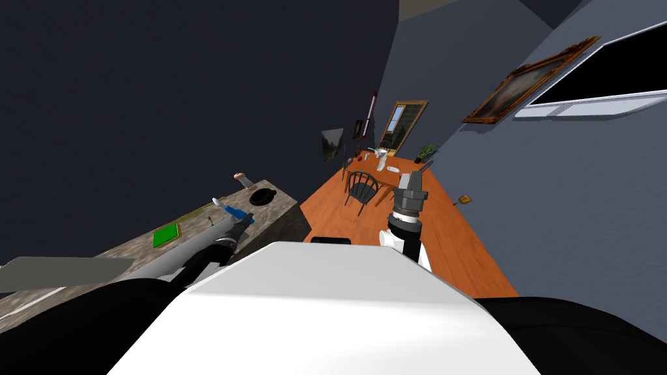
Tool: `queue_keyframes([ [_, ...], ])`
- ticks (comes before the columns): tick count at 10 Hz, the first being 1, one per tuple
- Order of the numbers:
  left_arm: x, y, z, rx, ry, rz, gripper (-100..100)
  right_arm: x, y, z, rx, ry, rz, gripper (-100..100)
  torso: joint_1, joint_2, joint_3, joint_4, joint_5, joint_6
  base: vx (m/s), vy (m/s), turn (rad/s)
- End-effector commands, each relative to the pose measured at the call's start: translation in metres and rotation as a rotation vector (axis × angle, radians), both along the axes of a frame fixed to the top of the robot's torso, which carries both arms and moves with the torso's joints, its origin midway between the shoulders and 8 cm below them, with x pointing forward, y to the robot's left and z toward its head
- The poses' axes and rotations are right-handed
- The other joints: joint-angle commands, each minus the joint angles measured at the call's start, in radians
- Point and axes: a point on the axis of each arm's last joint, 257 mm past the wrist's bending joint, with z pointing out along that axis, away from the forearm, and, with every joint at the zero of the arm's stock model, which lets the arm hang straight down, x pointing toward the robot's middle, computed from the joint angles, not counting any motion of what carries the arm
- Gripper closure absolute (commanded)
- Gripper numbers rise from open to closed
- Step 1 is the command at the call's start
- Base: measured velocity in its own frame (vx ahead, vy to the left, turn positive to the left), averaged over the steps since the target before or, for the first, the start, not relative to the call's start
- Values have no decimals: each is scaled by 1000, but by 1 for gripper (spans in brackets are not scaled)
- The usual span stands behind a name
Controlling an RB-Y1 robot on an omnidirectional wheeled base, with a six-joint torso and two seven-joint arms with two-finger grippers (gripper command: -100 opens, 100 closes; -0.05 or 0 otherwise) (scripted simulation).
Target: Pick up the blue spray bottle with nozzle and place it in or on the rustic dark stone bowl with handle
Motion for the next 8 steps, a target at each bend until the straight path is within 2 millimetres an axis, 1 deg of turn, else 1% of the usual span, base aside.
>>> queue_keyframes([
  [1,-6,4,0,10,26,11,-100,0,0,0,0,0,0,0,0,0,0,0,0,0,73,0,9],
  [3,-27,19,-1,48,104,43,-100,0,0,0,0,0,0,0,1,0,0,0,0,0,105,0,9],
  [4,-29,20,-3,46,113,49,-100,0,0,0,0,0,0,0,1,-2,-1,-1,0,0,95,1,7],
  [8,-70,45,0,112,265,114,-100,0,0,0,0,0,0,0,2,-2,-1,-1,0,0,108,4,7],
])
